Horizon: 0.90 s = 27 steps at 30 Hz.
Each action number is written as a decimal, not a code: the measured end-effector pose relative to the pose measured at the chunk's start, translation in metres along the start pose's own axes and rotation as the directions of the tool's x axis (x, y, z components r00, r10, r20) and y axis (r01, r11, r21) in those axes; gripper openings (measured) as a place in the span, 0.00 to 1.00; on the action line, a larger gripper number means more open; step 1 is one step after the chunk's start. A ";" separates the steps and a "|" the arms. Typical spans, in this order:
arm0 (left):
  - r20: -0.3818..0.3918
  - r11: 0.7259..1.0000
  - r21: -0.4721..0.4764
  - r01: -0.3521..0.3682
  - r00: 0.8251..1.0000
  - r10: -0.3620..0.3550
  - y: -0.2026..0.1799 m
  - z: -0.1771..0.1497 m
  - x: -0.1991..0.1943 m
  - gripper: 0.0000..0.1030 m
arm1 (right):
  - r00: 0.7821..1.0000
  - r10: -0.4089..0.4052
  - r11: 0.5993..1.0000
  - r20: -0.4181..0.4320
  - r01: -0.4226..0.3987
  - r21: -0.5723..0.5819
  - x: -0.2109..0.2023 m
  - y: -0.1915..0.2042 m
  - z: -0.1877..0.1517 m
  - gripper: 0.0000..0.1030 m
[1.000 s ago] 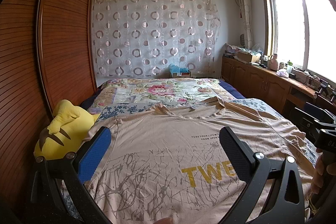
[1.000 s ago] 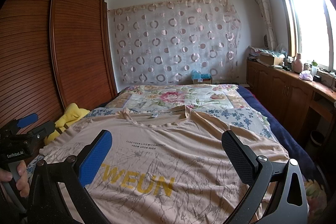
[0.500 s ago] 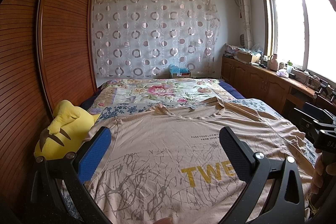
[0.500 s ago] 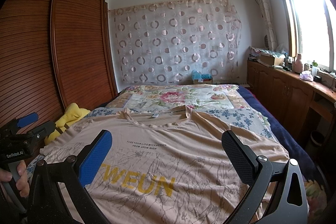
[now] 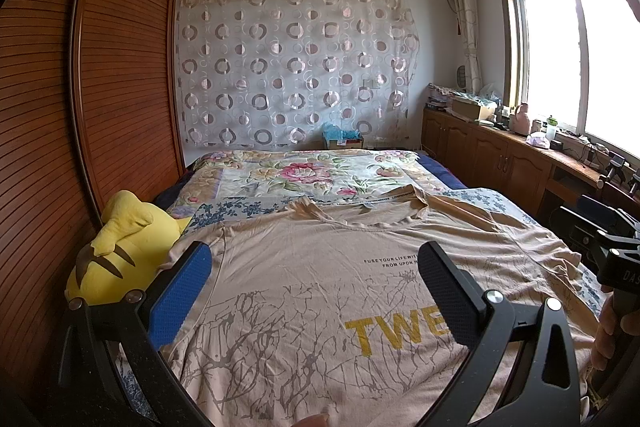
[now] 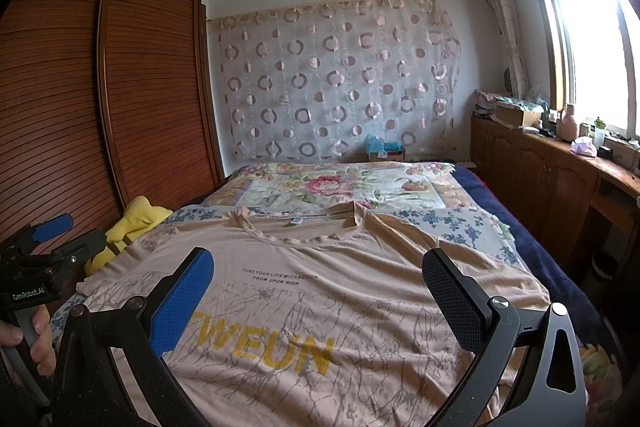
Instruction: Fold small clothes
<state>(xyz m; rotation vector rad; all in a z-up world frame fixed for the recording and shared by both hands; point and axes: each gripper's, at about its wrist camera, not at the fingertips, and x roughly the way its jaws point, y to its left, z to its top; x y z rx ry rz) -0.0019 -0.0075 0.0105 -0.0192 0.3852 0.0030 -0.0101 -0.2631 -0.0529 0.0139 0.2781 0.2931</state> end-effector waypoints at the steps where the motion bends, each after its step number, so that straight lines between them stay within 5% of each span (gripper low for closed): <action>1: 0.000 1.000 0.000 0.000 1.000 0.000 -0.001 0.001 0.000 1.00 | 1.000 0.000 1.000 0.000 0.000 0.000 0.000 0.000 0.000 1.00; 12: -0.044 1.000 -0.007 0.011 0.999 -0.011 0.011 -0.009 0.006 1.00 | 1.000 0.014 1.000 -0.018 -0.014 -0.012 0.006 0.002 0.000 1.00; 27: -0.135 0.997 -0.024 -0.071 0.989 0.067 0.073 -0.033 0.025 1.00 | 0.994 0.087 0.993 -0.071 -0.092 -0.069 0.026 0.030 0.000 1.00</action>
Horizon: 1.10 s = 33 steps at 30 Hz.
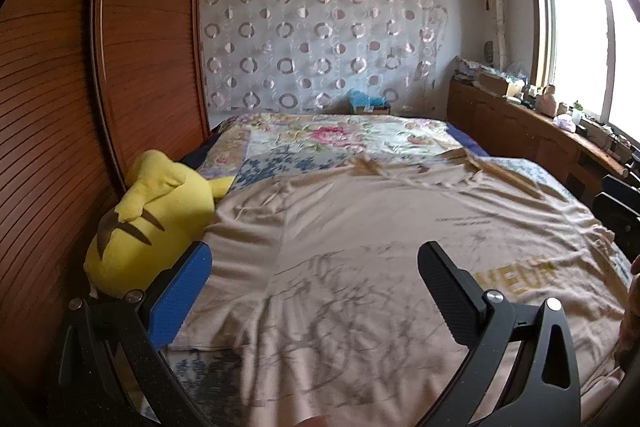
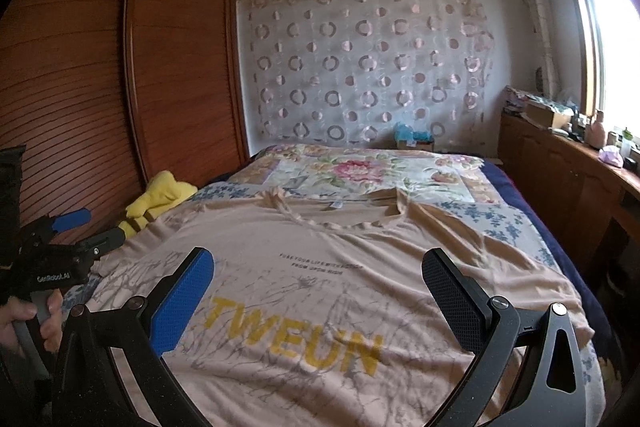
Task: Fold small clothes
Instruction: 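Grasp the beige T-shirt side edge beside the yellow plush with the left tool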
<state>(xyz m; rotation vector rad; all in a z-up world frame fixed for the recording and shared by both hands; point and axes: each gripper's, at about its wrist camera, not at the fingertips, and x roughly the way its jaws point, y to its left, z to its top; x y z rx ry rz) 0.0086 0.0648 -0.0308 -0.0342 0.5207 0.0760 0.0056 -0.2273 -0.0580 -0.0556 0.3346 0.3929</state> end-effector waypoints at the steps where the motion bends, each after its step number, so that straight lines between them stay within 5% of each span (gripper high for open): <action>1: -0.009 1.000 0.000 -0.004 1.000 0.004 0.004 -0.001 0.002 1.00 | 1.000 0.000 1.000 -0.004 0.000 -0.003 0.000 -0.001 0.000 1.00; 12: -0.132 1.000 -0.011 -0.003 0.991 0.001 0.057 -0.019 0.031 0.99 | 0.993 0.062 0.997 -0.098 -0.067 -0.050 0.022 0.002 0.001 1.00; 25: -0.281 0.995 -0.097 -0.009 0.959 -0.019 0.115 -0.038 0.060 0.57 | 0.942 0.191 0.975 -0.277 -0.214 -0.055 0.047 -0.013 0.014 1.00; 30: -0.327 0.992 -0.122 0.021 0.943 -0.060 0.122 -0.042 0.070 0.50 | 0.933 0.213 0.970 -0.290 -0.239 -0.055 0.047 -0.015 0.019 1.00; 33: -0.327 0.991 -0.125 0.049 0.941 -0.088 0.121 -0.040 0.069 0.33 | 0.930 0.227 0.967 -0.288 -0.250 -0.046 0.043 -0.014 0.016 1.00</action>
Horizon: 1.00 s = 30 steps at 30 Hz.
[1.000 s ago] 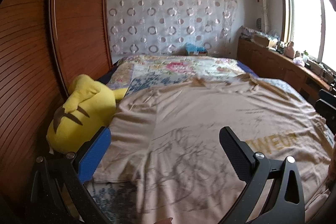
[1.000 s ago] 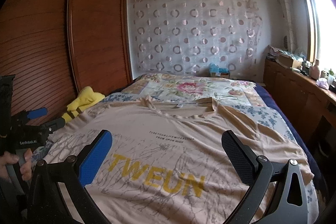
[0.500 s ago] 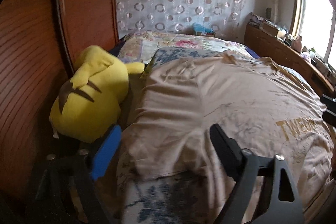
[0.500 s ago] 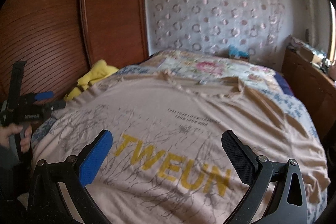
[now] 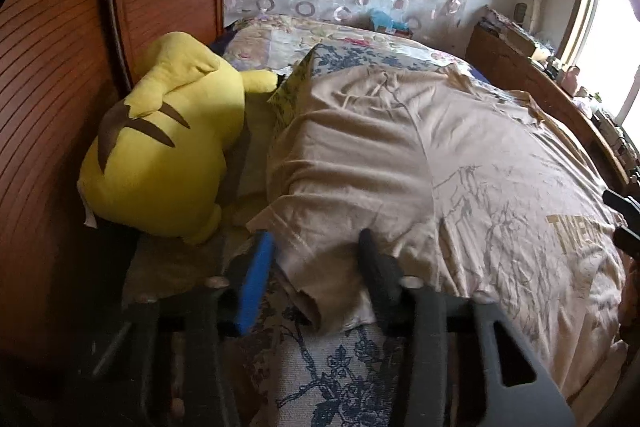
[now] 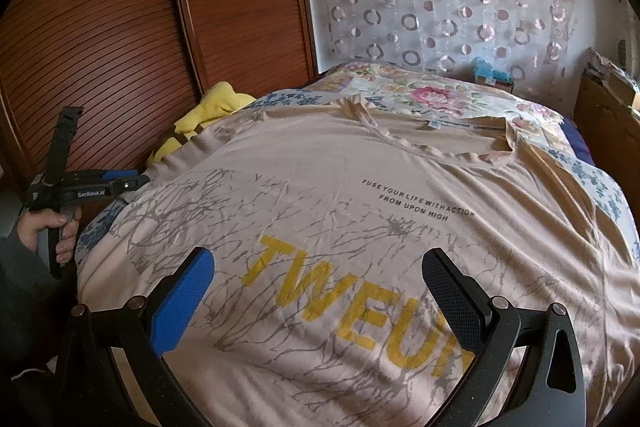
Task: Fold small clothes
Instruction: 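Grasp the beige T-shirt side edge beside the yellow plush with the left tool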
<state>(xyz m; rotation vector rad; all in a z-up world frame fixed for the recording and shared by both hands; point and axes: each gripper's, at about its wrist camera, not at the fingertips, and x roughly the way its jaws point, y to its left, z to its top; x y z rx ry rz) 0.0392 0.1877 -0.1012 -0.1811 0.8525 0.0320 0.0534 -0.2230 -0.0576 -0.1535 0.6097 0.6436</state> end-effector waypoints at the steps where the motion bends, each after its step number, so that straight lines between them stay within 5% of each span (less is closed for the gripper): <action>1: 0.003 1.000 0.007 -0.010 1.000 0.010 -0.001 0.000 -0.001 0.29 | 1.000 0.001 1.000 0.000 -0.001 -0.001 0.000 0.000 -0.002 1.00; 4: 0.024 0.996 0.049 -0.079 0.997 0.078 -0.006 0.001 -0.004 0.06 | 1.000 0.002 1.000 -0.004 -0.002 -0.007 0.003 0.001 -0.002 1.00; 10: 0.120 0.994 0.081 -0.072 0.991 0.062 -0.018 0.013 -0.031 0.05 | 1.000 -0.011 1.000 0.012 0.011 -0.019 0.005 0.004 -0.006 1.00; 16: 0.196 0.985 0.174 -0.008 0.980 -0.027 -0.059 0.043 -0.052 0.04 | 1.000 -0.012 1.000 0.026 0.012 -0.001 -0.001 0.003 -0.010 1.00; 24: 0.166 0.947 0.300 0.118 0.971 -0.174 -0.127 0.055 -0.051 0.04 | 0.997 -0.044 0.999 0.057 0.042 0.034 -0.011 -0.004 -0.016 1.00; 27: 0.171 0.945 0.304 0.119 0.969 -0.177 -0.132 0.047 -0.053 0.11 | 0.997 -0.047 0.998 0.058 0.044 0.048 -0.011 -0.003 -0.021 1.00; 30: 0.189 0.952 0.284 0.118 0.966 -0.176 -0.129 0.040 -0.063 0.35 | 0.997 -0.050 0.998 0.054 0.047 0.050 -0.007 0.001 -0.023 1.00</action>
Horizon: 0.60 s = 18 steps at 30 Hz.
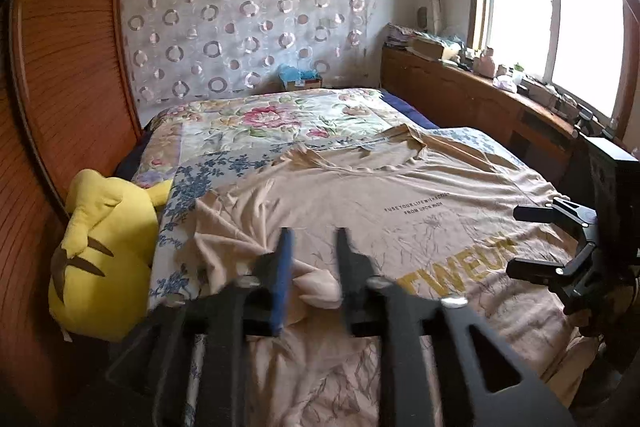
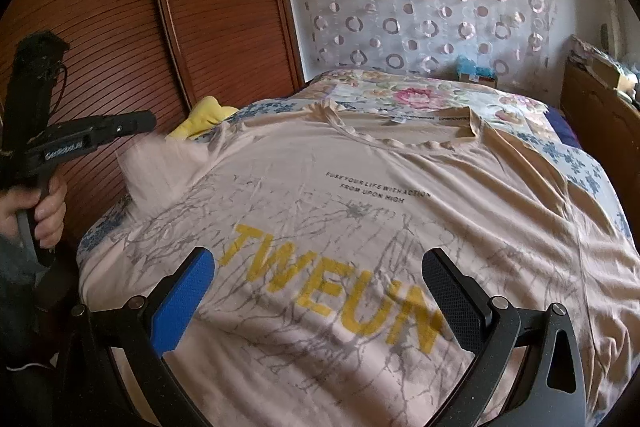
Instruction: Fold small clothes
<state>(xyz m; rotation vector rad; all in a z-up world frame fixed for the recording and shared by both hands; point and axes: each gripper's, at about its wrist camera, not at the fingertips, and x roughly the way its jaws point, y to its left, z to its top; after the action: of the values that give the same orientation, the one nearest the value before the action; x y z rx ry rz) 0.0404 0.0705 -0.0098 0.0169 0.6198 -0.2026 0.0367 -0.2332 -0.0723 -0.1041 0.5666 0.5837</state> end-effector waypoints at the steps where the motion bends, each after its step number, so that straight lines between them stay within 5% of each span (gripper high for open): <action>1: 0.010 1.000 -0.010 -0.007 1.000 0.007 0.001 -0.002 -0.003 0.42 | 1.000 -0.002 1.000 -0.001 0.002 -0.001 0.002 0.002 -0.001 1.00; 7: 0.054 0.996 -0.066 -0.052 0.997 0.055 0.021 -0.015 -0.023 0.75 | 1.000 0.018 1.000 0.011 -0.018 -0.013 0.006 0.011 0.006 0.97; 18: 0.114 0.979 -0.140 -0.145 0.980 0.162 0.052 -0.038 -0.042 0.78 | 0.989 0.144 0.972 -0.024 -0.146 -0.183 0.047 0.056 0.046 0.57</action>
<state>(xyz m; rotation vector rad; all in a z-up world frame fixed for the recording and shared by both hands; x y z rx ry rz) -0.0049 0.1320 -0.0190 -0.0736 0.5036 -0.0123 0.0598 -0.1517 -0.0551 -0.2422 0.5328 0.7782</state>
